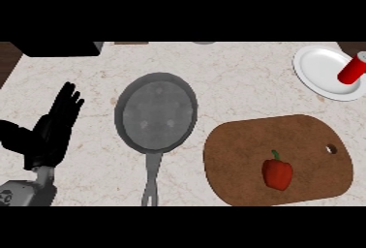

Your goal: Pick the bell pepper from the cutting board and place it in the pan

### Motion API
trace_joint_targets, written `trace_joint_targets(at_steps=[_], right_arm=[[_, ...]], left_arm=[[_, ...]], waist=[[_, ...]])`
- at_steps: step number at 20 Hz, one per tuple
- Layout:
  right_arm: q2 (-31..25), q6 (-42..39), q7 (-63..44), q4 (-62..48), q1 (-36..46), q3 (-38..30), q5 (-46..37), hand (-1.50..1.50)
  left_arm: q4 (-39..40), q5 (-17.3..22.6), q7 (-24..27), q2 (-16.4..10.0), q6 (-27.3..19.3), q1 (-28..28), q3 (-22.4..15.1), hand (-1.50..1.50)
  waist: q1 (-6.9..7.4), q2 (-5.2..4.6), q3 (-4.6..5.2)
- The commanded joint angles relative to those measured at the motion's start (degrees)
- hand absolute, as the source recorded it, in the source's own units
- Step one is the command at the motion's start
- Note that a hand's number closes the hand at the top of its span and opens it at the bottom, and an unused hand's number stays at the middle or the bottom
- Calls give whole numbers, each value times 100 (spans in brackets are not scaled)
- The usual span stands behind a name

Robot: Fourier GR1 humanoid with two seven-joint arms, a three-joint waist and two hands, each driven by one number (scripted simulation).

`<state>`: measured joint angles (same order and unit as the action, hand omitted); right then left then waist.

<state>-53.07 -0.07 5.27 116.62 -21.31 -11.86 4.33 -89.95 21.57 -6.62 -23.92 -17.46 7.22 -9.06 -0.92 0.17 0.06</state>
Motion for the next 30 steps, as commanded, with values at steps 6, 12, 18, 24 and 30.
trace_joint_targets(at_steps=[6,12,18,24,30], right_arm=[[-1039,-738,-2081,676,723,658,-970,-150],[-1516,-1908,-2999,466,1397,1795,-769,-150],[-879,-2550,-4023,540,2454,2884,-974,-150],[-769,-3296,-5110,1029,3025,3207,-1286,-150],[-80,-3688,-5864,1371,3086,3554,-1928,-150]], left_arm=[[-274,-209,-133,157,-16,-74,-184,0],[183,-124,-189,152,161,450,20,0],[146,-100,-273,127,376,416,189,0],[174,-248,-352,207,273,504,310,0],[-52,-456,-261,404,312,51,288,0]], waist=[[202,-18,4],[289,-80,13],[237,-43,0],[160,-21,3],[116,-11,-2]])
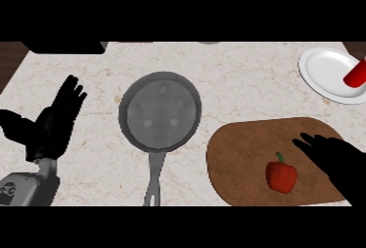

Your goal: Pick the bell pepper from the cutting board and place it in the pan

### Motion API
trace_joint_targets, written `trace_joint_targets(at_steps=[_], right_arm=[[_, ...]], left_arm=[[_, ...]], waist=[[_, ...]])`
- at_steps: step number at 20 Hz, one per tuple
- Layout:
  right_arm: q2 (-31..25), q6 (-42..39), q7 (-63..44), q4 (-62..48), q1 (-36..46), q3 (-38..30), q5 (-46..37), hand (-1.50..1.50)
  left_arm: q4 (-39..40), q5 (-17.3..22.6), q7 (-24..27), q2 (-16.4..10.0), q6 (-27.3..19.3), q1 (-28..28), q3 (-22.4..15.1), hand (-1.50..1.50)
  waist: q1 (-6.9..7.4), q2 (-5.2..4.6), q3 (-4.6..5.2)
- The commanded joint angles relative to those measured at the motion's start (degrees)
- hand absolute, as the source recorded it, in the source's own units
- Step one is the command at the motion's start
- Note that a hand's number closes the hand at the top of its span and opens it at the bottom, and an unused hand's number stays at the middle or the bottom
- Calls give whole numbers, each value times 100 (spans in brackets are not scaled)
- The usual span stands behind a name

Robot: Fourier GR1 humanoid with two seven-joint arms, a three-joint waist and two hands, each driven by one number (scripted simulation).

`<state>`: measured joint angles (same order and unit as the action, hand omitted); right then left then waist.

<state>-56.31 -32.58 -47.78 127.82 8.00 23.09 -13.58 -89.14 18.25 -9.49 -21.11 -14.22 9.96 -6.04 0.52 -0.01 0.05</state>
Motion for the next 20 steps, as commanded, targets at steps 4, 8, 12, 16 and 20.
trace_joint_targets(at_steps=[4,8,12,16,20], right_arm=[[1299,-295,-725,-112,413,777,-887,-150],[1480,-663,-504,-622,610,559,-912,-150],[1744,-709,-680,-1111,772,643,-1091,-150],[1861,-754,-469,-1286,654,520,-1399,-150],[2253,-575,152,-1968,706,514,-1880,-150]], left_arm=[[35,-194,25,206,144,-75,80,0],[76,-284,-33,268,171,-19,202,0],[-271,-366,-395,246,47,64,180,0],[-190,-162,-212,113,459,-199,516,0],[350,-269,-116,304,551,300,603,0]], waist=[[-24,0,-2],[-36,-1,-2],[-22,4,-4],[-32,5,-3],[-47,-6,-4]])
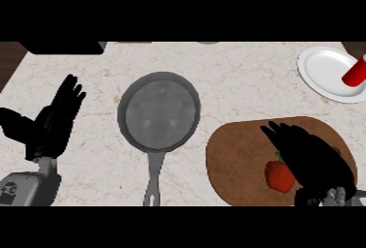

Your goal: Pick the bell pepper from the cutting board and place it in the pan

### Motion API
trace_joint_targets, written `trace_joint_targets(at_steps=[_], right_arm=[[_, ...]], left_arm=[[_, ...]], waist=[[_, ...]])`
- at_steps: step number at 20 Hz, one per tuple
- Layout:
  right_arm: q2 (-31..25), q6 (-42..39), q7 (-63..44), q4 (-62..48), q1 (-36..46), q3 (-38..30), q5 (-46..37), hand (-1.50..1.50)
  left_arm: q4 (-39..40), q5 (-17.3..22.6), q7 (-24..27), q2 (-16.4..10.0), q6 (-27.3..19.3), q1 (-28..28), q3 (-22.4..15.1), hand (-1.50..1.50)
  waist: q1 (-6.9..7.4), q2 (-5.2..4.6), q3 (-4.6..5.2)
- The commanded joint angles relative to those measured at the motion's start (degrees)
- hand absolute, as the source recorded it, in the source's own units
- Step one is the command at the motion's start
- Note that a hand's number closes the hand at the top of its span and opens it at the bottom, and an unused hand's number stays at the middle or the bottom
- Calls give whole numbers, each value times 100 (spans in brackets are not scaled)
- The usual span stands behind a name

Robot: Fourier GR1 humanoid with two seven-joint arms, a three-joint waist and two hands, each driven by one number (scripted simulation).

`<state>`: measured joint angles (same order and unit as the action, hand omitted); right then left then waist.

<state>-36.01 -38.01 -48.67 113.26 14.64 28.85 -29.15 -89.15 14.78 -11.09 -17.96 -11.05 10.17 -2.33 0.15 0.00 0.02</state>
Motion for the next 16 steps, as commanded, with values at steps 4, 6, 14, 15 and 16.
trace_joint_targets(at_steps=[4,6,14,15,16], right_arm=[[461,-272,245,-432,-237,-29,-734,-150],[614,-366,479,-757,-85,-126,-855,-150],[805,436,1402,-1221,-662,-181,-1726,-150],[799,-38,1566,-1426,-196,-654,-1449,-150],[1015,-60,1375,-1219,-424,-444,-1582,-150]], left_arm=[[-62,-190,100,244,156,-155,79,0],[86,-245,-43,231,117,105,231,0],[-137,-417,-43,380,262,-175,274,0],[-291,-523,-142,511,176,-173,162,0],[13,-419,-37,428,409,-42,326,0]], waist=[[-11,4,-1],[-8,0,-1],[-19,2,-2],[-7,1,-2],[-18,1,-1]])
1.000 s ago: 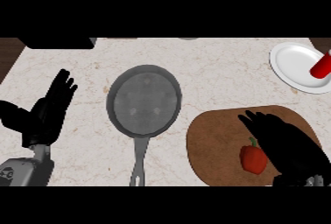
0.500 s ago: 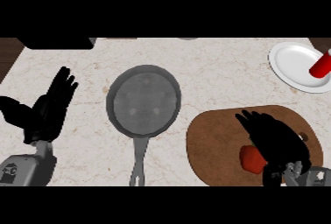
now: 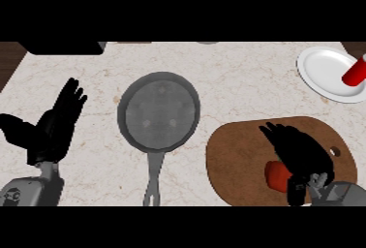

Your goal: Pick the bell pepper from the cutting board and place it in the pan

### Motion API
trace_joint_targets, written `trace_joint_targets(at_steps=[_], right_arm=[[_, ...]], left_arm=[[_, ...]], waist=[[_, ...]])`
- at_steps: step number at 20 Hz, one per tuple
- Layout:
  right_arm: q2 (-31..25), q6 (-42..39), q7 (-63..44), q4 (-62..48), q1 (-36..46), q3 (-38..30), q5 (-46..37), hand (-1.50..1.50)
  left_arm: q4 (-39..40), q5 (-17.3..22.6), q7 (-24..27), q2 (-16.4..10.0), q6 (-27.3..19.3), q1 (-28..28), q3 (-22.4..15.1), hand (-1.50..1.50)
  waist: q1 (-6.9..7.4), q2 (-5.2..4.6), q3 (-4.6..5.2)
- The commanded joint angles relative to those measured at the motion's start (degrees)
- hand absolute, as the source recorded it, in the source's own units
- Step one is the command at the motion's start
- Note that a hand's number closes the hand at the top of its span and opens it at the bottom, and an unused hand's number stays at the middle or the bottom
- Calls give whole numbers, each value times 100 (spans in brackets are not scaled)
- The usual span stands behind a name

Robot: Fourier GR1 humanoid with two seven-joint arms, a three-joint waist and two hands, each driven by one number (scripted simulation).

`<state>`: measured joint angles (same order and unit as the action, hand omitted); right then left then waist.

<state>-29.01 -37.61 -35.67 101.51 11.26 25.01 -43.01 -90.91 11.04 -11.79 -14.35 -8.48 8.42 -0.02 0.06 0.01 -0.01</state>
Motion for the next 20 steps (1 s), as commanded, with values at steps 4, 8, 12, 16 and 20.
trace_joint_targets(at_steps=[4,8,12,16,20], right_arm=[[272,72,694,-855,137,-387,-283,-150],[435,785,1204,-1020,-241,254,-940,150],[884,376,917,-901,161,247,-981,150],[797,724,1453,-1153,88,-92,-1038,150],[633,1153,2052,-1559,-48,-306,-1051,150]], left_arm=[[-311,-176,-101,93,103,-215,38,0],[286,-131,119,188,216,121,207,0],[352,-188,338,185,337,-35,285,0],[95,-184,-210,86,247,292,398,0],[-23,-285,-161,241,214,167,255,0]], waist=[[28,-2,-1],[7,-7,-1],[11,-8,2],[7,-3,0],[8,-6,-1]])
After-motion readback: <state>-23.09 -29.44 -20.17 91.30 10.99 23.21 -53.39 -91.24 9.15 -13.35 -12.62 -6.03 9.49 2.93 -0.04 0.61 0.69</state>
